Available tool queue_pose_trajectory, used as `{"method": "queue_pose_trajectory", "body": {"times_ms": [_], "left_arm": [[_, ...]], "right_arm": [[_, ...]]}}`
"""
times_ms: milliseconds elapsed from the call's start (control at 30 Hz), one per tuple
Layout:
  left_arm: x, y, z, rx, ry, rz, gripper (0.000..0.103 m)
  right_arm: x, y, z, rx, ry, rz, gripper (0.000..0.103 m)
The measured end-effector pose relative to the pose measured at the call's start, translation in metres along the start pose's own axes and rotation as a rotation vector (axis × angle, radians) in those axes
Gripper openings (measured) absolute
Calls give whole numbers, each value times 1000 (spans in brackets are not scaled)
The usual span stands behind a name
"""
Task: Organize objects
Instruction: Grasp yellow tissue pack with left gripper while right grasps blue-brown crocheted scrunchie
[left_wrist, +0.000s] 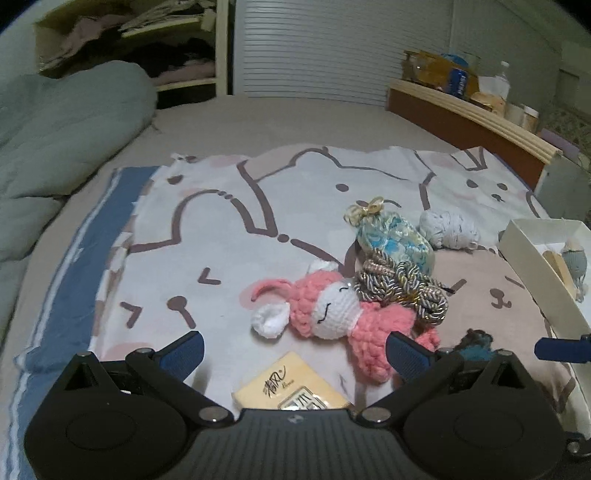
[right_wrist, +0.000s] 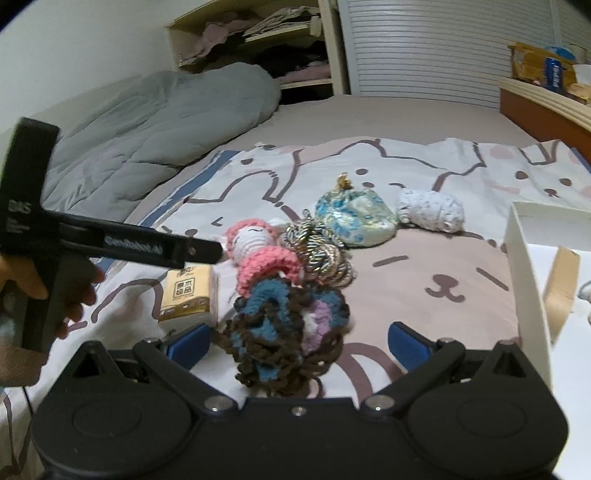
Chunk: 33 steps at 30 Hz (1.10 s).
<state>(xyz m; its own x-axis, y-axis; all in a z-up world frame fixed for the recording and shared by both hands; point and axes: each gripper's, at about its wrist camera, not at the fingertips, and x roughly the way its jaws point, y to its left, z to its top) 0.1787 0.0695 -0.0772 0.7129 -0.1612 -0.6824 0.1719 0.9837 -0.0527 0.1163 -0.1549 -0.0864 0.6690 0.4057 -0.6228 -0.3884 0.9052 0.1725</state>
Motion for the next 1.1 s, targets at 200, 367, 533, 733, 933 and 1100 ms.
{"method": "queue_pose_trajectory", "body": {"times_ms": [200, 367, 533, 733, 933, 1100], "left_arm": [[21, 25, -11, -120, 33, -113, 103], [23, 22, -21, -52, 146, -248, 103], [12, 9, -29, 87, 235, -272, 102], [7, 5, -30, 137, 262, -247, 101], [11, -9, -26, 220, 235, -143, 91], [15, -21, -27, 314, 167, -92, 86]], "right_arm": [[17, 3, -2, -19, 9, 35, 103], [29, 1, -1, -17, 10, 37, 103], [36, -6, 0, -2, 21, 54, 103], [45, -13, 1, 34, 54, 58, 86], [46, -9, 2, 46, 91, 103, 61], [39, -10, 7, 49, 86, 113, 51]]}}
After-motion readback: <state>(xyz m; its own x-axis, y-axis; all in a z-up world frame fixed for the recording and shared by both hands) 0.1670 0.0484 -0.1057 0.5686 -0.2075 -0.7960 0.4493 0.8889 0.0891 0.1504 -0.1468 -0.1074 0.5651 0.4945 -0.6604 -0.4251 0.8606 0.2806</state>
